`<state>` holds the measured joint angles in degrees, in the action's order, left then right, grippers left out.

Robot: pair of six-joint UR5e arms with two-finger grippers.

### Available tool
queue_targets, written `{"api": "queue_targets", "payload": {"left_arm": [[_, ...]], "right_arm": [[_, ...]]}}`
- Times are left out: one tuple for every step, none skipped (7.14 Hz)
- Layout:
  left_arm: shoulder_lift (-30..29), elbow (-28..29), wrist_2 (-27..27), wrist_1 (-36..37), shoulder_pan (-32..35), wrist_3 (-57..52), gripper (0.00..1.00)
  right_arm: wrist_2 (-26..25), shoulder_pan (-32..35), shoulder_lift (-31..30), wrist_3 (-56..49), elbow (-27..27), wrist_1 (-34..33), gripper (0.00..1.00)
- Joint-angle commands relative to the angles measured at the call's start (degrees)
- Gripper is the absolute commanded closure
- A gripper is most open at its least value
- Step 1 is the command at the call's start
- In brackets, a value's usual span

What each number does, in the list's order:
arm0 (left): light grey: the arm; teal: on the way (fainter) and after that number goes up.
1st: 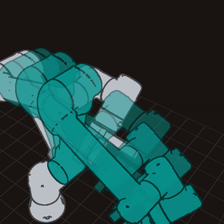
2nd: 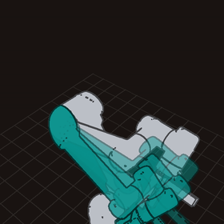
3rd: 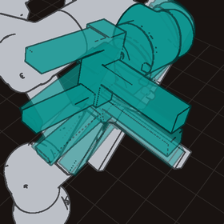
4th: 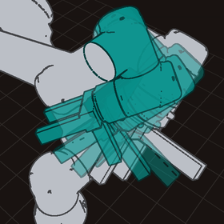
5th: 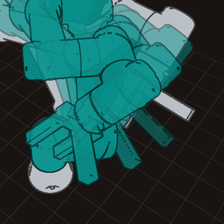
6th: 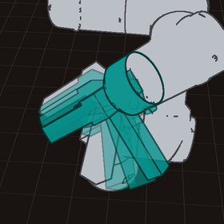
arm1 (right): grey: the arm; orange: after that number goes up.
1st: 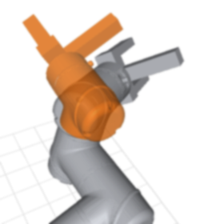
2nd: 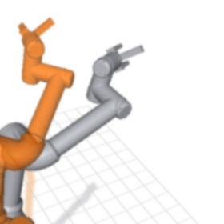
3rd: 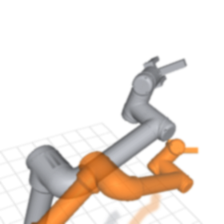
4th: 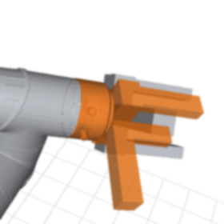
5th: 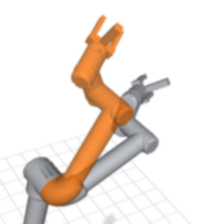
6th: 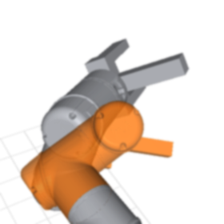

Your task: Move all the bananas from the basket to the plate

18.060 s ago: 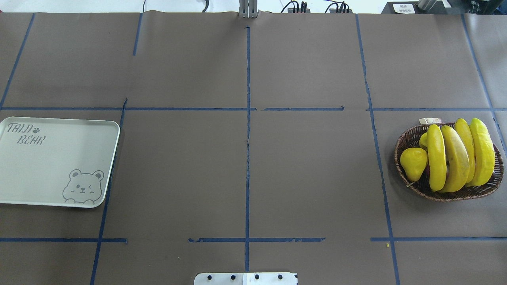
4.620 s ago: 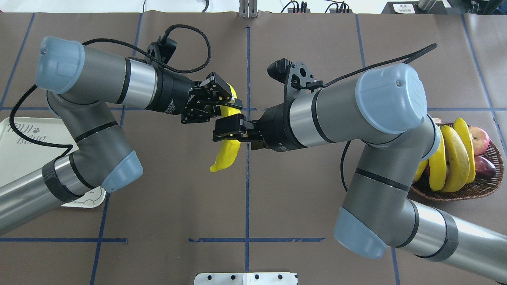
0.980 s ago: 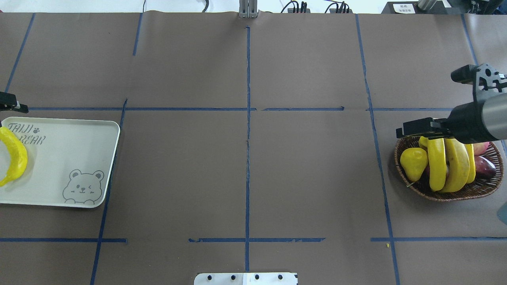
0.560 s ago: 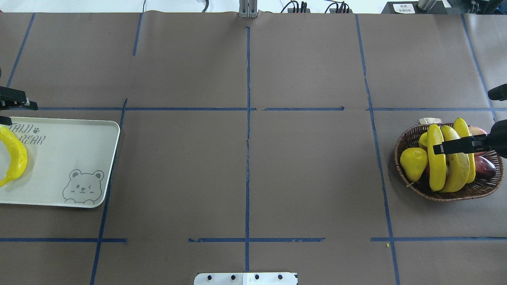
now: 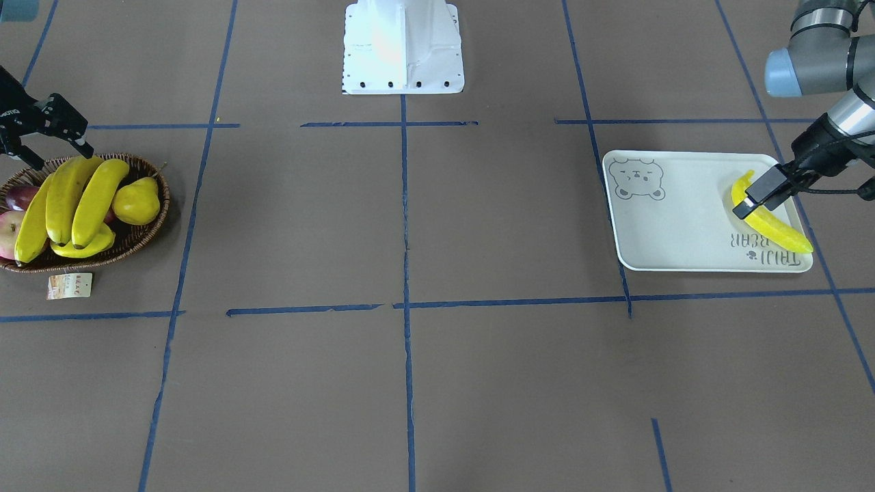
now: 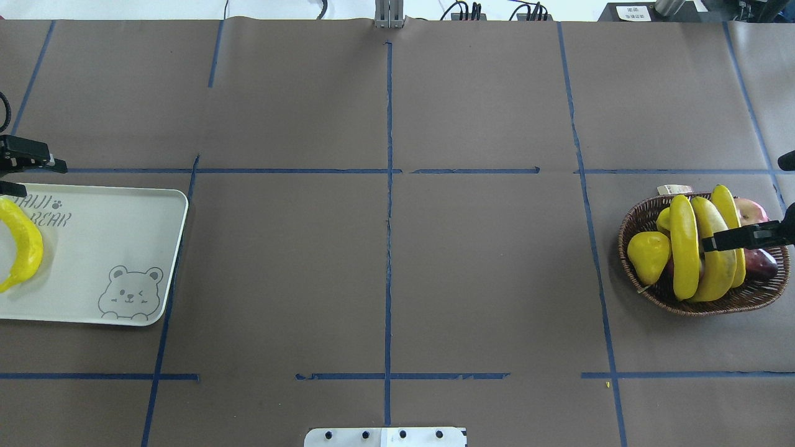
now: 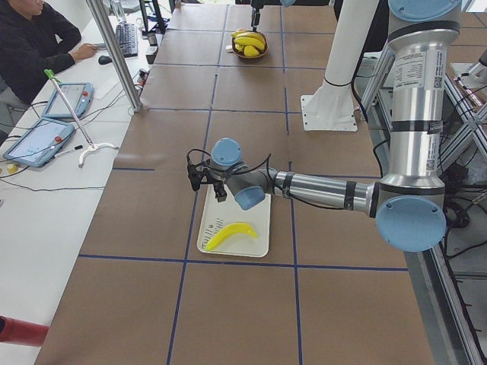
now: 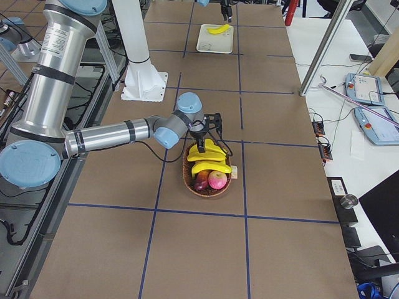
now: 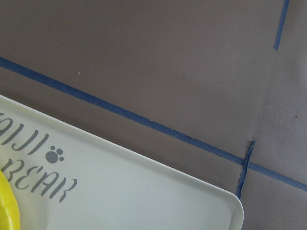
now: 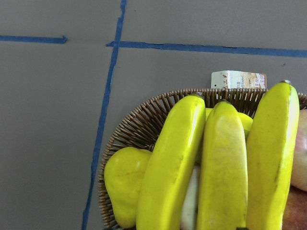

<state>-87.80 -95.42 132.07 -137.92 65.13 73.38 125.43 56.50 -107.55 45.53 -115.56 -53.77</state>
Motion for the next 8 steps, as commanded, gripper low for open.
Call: {"api": "queue_targets", "payload": {"left_arm": [[0.0, -0.12, 0.03, -0.07, -0.09, 0.01, 0.0], [0.0, -0.12, -0.06, -0.07, -0.18, 0.01, 0.0], [0.0, -0.12, -0.06, -0.07, -0.61, 0.01, 0.0], [0.0, -0.12, -0.06, -0.15, -0.62, 0.01, 0.0], [0.0, -0.21, -0.06, -0.07, -0.62, 0.01, 0.0], [0.0, -0.29, -0.06, -0.07, -0.71, 0.01, 0.0], [0.0, -0.29, -0.06, -0.07, -0.71, 0.01, 0.0], [0.0, -0.21, -0.15, -0.07, -0.62, 0.01, 0.0]], "right_arm": [[-0.01, 0.01, -1.34, -0.27, 0.68, -0.11, 0.15], [-0.18, -0.08, -1.17, -0.27, 1.56, -0.11, 0.16], [-0.53, -0.34, -0.74, -0.18, 2.87, -0.11, 0.18], [-0.62, -0.34, -0.56, -0.18, 3.41, -0.11, 0.2], [-0.54, -0.43, -0.3, -0.18, 3.41, -0.46, 0.27], [-0.54, -0.43, -0.21, -0.18, 3.76, -0.55, 0.31], [-0.54, -0.52, -0.2, -0.18, 3.85, -0.64, 0.34], [-0.54, -0.6, -0.12, -0.18, 3.85, -0.72, 0.36]]}}
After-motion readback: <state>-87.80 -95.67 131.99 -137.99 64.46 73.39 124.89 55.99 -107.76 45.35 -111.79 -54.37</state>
